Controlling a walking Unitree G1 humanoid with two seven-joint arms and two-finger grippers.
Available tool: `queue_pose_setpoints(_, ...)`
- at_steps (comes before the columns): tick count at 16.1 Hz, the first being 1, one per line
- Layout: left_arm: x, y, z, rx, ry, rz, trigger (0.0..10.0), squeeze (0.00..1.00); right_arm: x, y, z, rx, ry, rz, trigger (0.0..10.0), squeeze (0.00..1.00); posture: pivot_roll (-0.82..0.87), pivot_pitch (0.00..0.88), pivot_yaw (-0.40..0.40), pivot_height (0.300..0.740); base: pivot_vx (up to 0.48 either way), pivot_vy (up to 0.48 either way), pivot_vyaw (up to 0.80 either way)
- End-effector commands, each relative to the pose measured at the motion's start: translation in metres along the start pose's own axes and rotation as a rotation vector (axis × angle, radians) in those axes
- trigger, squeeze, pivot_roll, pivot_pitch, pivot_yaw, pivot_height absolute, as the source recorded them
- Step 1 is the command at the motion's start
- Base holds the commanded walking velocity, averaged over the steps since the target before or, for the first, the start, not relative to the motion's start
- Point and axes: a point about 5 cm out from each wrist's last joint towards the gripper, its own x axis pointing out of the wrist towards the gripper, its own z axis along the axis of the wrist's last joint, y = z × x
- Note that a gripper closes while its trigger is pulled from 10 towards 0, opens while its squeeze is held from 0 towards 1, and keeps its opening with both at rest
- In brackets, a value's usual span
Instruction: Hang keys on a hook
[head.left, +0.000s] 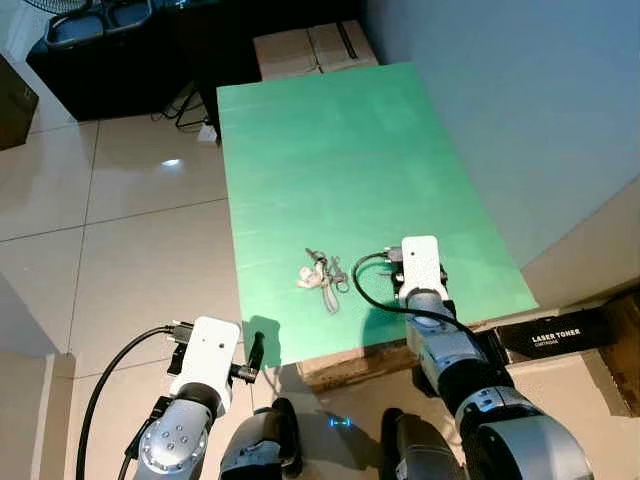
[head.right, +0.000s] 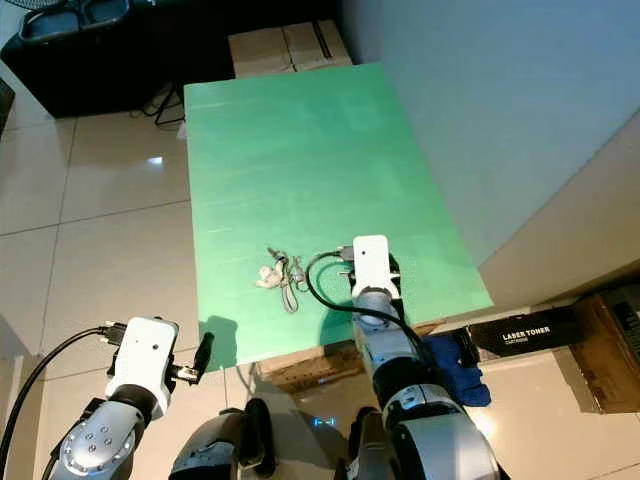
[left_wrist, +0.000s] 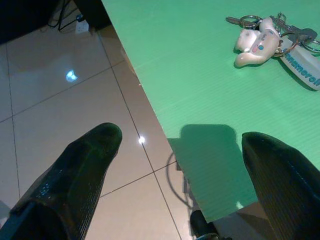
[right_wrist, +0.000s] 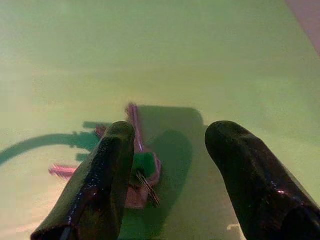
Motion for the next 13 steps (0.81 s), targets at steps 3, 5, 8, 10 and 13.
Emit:
queue_pose_setpoints(3, -0.004, 0.0, -0.002, 0.001, 0.017, -0.001, 10.0, 0.0, -0.002, 0.002, -0.009, 0.002, 0.04, -0.006, 10.0, 0.0, 0.0, 0.28, 0.083, 0.74, 0.0, 0.0, 0.0)
queue_pose_setpoints(5, -0.004, 0.001, -0.002, 0.0, 0.016, 0.0, 10.0, 0.0, -0.003, 0.003, -0.012, 0.0, 0.045, -0.002, 10.0, 0.0, -0.01, 0.28, 0.083, 0.74, 0.0, 0.0, 0.0)
queue_pose_setpoints(8, -0.003, 0.001, -0.001, 0.0, 0.014, 0.0, 10.0, 0.0, -0.007, 0.009, -0.019, -0.001, 0.064, 0.013, 10.0, 0.0, -0.01, 0.281, 0.084, 0.74, 0.0, 0.0, 0.0)
queue_pose_setpoints(10, -0.004, 0.001, -0.002, 0.001, 0.015, 0.001, 10.0, 0.0, -0.008, 0.01, -0.02, 0.001, 0.064, 0.019, 0.0, 0.0, 0.0, 0.278, 0.085, 0.74, 0.0, 0.0, 0.0)
queue_pose_setpoints(13, -0.004, 0.002, -0.002, 0.003, 0.015, 0.002, 10.0, 0.0, -0.01, 0.014, -0.022, -0.002, 0.056, 0.027, 0.0, 0.0, 0.0, 0.271, 0.083, 0.74, 0.0, 0.0, 0.0)
